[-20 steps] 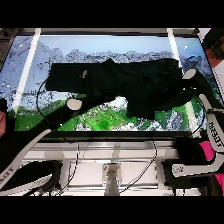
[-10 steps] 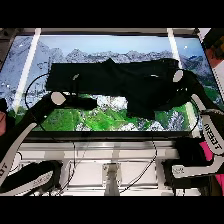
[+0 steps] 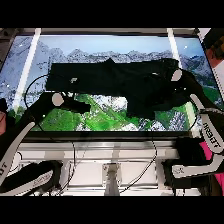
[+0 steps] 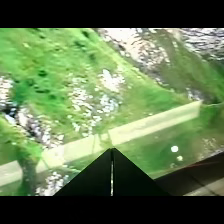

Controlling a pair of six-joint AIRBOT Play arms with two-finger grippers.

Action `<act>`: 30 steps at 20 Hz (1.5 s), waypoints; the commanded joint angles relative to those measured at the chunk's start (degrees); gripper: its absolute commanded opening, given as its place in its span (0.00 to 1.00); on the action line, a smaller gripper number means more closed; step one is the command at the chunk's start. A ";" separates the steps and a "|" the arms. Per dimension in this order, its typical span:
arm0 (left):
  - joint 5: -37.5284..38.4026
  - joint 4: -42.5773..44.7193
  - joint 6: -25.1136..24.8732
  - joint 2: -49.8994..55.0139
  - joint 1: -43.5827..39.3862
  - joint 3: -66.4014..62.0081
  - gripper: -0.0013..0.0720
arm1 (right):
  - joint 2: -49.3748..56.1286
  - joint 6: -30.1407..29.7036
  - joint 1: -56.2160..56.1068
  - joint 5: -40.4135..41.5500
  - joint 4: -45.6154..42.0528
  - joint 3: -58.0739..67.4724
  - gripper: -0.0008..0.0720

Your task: Fold the clothes and pants, and hang the long-sleeved shirts on hangers.

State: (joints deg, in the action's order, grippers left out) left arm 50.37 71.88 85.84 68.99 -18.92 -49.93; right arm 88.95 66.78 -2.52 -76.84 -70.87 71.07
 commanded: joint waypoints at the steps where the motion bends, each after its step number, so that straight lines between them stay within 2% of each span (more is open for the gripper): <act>1: 0.76 4.04 0.33 -0.04 2.47 -0.04 0.03 | 0.39 1.55 -0.02 0.66 -0.11 -0.20 0.62; 2: 1.03 4.46 0.35 -0.04 3.74 -0.04 0.03 | 0.42 1.75 -0.02 1.81 0.24 -0.50 0.61; 6: 2.10 9.79 0.33 -2.27 11.10 -0.04 0.03 | 0.46 2.19 -0.02 4.72 -0.26 -0.96 0.04; 9: 4.42 11.67 0.28 -6.40 17.88 -0.04 0.03 | 0.46 2.51 0.00 7.32 -0.50 -0.94 0.04; 10: 4.98 13.18 0.26 -8.07 19.98 -0.04 0.03 | 0.42 2.84 -0.02 6.91 2.08 -0.81 0.04; 12: 5.29 16.57 -0.24 -11.08 23.63 -0.04 0.03 | -0.68 2.49 -0.26 3.87 15.28 -0.76 0.04; 14: 5.22 18.40 -1.42 -13.64 27.43 -0.04 0.03 | -3.67 1.07 -2.99 0.11 32.15 -0.76 0.03; 16: 5.16 18.80 -1.44 -14.84 31.58 -0.04 0.03 | -7.39 1.40 -9.64 -2.69 46.80 -0.76 0.03; 18: 5.16 18.99 -2.73 -14.93 34.91 -0.04 0.03 | -9.64 3.58 -18.80 -1.36 56.02 -0.63 0.03; 21: 5.25 18.97 -2.73 -14.97 36.20 -0.04 0.03 | -7.82 6.32 -31.12 9.33 59.39 2.75 0.03; 25: 5.22 18.93 -2.71 -14.97 35.69 -0.04 0.03 | 0.94 6.25 -38.29 33.79 63.17 11.26 0.04; 26: 5.38 18.84 -2.71 -14.97 35.67 -0.02 0.03 | 3.19 6.25 -39.36 43.12 63.21 13.22 0.08; 27: 5.55 18.05 -2.69 -14.97 35.69 -0.02 0.03 | 5.31 6.23 -40.35 54.82 63.17 15.21 0.40; 28: 6.01 17.33 -2.69 -14.95 35.69 -0.02 0.03 | 7.10 6.21 -40.79 65.05 63.14 17.16 0.79; 29: 6.29 16.94 -2.69 -14.95 35.69 -0.02 0.03 | 8.41 5.42 -40.74 70.79 62.75 18.86 0.89; 30: 6.45 15.87 -2.69 -14.95 35.69 -0.02 0.05 | 9.18 5.18 -39.93 72.57 61.51 20.11 0.89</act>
State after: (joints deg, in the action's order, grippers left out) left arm 56.18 89.76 83.15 54.08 16.67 -49.93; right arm 94.24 72.66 -41.19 -25.52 -9.02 86.63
